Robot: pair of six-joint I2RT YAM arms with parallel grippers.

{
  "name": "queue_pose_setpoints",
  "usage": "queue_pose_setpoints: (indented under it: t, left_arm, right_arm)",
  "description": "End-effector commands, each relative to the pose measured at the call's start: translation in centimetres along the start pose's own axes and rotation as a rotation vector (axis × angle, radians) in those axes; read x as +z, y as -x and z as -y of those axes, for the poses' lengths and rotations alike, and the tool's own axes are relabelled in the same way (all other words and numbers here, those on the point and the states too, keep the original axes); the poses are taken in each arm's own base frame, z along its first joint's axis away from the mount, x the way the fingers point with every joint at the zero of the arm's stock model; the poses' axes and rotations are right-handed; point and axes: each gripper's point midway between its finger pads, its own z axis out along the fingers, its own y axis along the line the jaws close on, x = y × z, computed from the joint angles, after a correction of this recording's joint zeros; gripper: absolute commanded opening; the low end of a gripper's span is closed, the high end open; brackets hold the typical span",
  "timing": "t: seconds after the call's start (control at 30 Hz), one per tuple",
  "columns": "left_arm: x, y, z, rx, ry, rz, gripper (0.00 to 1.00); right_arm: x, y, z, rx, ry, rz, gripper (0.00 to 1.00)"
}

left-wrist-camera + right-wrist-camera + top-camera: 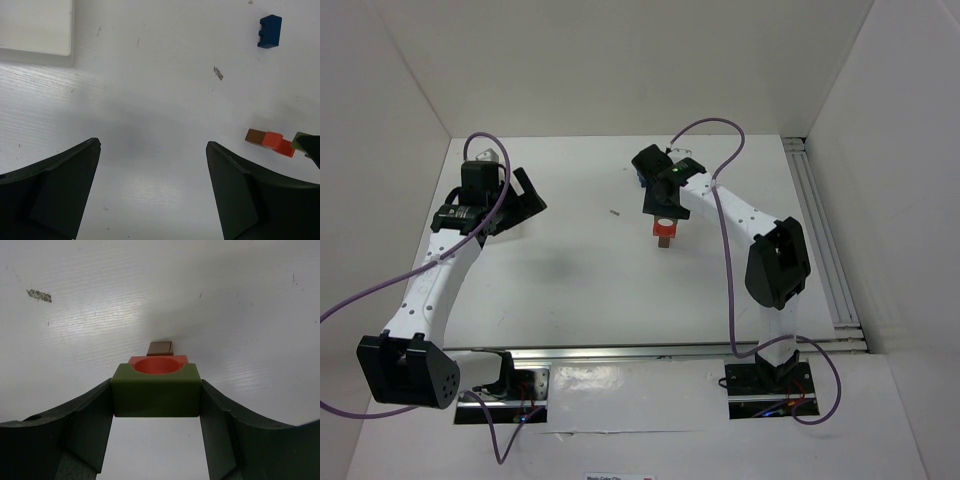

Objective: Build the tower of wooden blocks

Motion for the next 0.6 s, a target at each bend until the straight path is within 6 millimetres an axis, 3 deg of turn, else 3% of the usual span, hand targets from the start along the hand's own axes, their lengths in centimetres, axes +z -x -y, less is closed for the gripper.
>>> queue_pose_setpoints:
  t: [0.0, 0.57]
  left_arm:
    - [-0.24, 1.03, 0.47, 0.01, -0.014, 0.042, 1.0]
    - [-0.24, 1.03, 0.47, 0.01, -0.014, 0.042, 1.0]
  right_arm:
    - [-0.32, 0.63, -0.23, 0.008, -0.004, 0.032, 0.57]
    - [0.0, -0.21, -0.52, -0.008, -0.003, 0.013, 0.57]
